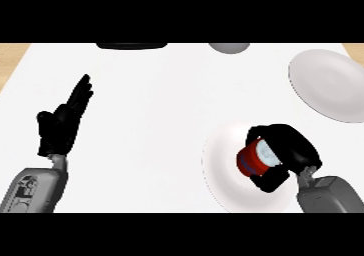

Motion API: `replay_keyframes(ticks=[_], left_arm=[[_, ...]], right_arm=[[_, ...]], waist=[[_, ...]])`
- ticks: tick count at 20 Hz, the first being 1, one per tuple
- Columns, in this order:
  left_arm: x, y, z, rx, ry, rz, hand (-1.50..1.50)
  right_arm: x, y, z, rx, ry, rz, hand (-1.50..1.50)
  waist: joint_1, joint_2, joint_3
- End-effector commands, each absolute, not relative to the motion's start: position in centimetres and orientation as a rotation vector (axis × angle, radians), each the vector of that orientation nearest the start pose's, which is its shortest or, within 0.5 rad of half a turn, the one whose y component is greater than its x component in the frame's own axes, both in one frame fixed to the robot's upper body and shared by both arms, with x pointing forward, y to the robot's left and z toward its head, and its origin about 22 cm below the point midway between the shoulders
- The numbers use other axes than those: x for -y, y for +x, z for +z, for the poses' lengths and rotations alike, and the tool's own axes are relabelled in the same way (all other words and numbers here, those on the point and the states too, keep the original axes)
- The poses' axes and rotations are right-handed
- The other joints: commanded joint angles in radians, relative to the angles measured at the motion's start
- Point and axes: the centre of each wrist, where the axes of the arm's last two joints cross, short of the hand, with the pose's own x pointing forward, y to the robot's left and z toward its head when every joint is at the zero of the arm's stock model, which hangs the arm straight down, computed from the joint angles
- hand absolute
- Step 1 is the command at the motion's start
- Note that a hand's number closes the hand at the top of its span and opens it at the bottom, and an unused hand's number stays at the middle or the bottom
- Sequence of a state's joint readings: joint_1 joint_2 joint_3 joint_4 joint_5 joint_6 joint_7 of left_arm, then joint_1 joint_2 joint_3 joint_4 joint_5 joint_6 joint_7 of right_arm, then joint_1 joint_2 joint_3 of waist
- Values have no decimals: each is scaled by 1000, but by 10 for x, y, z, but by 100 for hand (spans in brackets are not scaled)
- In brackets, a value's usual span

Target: Pick the can from the plate and place it in the plate

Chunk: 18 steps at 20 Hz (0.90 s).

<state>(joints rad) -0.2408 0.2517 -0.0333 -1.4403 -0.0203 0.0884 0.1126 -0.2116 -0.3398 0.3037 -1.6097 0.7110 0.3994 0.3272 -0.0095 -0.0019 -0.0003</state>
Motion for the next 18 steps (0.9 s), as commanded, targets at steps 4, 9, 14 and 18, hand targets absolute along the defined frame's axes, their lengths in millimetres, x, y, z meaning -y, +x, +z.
replay_keyframes(ticks=[4, 9, 14, 18], left_arm=[[-276, 293, 39, 1541, 280, -142, 0], [-274, 290, 39, 1553, 262, -167, 0], [-262, 291, 36, 1559, 216, -203, 0], [-258, 299, 43, 1569, 214, -219, 0]], right_arm=[[405, 266, 96, 910, -1026, 875, 150], [490, 247, 155, 1156, -1275, 640, 150], [549, 218, 161, 1377, -1320, 581, 150], [579, 218, 180, 1514, -1257, 580, 150]], waist=[[-100, 13, 11], [-53, 4, 12], [-9, 8, 8], [29, 14, 6]])
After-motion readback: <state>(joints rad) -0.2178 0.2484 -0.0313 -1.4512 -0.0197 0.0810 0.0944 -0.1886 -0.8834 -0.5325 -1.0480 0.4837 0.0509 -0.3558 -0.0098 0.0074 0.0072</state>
